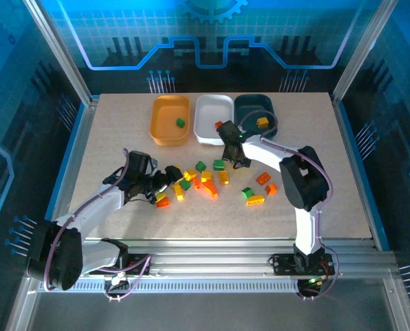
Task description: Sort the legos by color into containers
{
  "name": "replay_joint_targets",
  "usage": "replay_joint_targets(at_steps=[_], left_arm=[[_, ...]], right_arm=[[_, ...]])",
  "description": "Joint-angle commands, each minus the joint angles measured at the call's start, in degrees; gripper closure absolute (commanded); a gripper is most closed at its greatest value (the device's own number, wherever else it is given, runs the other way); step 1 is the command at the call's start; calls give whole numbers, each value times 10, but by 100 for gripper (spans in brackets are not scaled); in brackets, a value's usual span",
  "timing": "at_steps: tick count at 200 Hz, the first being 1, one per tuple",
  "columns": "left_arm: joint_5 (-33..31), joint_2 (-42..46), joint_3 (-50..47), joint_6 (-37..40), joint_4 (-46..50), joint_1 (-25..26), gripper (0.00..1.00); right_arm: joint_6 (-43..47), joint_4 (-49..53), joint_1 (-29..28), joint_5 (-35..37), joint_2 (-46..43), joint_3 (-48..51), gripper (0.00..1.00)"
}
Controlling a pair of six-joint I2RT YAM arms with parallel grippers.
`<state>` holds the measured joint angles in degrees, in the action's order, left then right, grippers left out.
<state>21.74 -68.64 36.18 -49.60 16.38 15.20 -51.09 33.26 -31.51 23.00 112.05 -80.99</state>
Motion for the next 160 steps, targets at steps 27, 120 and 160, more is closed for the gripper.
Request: replay_joint_targets(at_steps=[27,120,160], left_arm=[[3,-38,38,10,4,42,1],[-37,-57,69,30,50,115,1],[-72,-42,78,39,80,114,1]], right_arm=[[107,-11,51,42,-92,-13,40],[182,63,206,-62,110,-260,35],[198,97,211,-69,113,-311,23]])
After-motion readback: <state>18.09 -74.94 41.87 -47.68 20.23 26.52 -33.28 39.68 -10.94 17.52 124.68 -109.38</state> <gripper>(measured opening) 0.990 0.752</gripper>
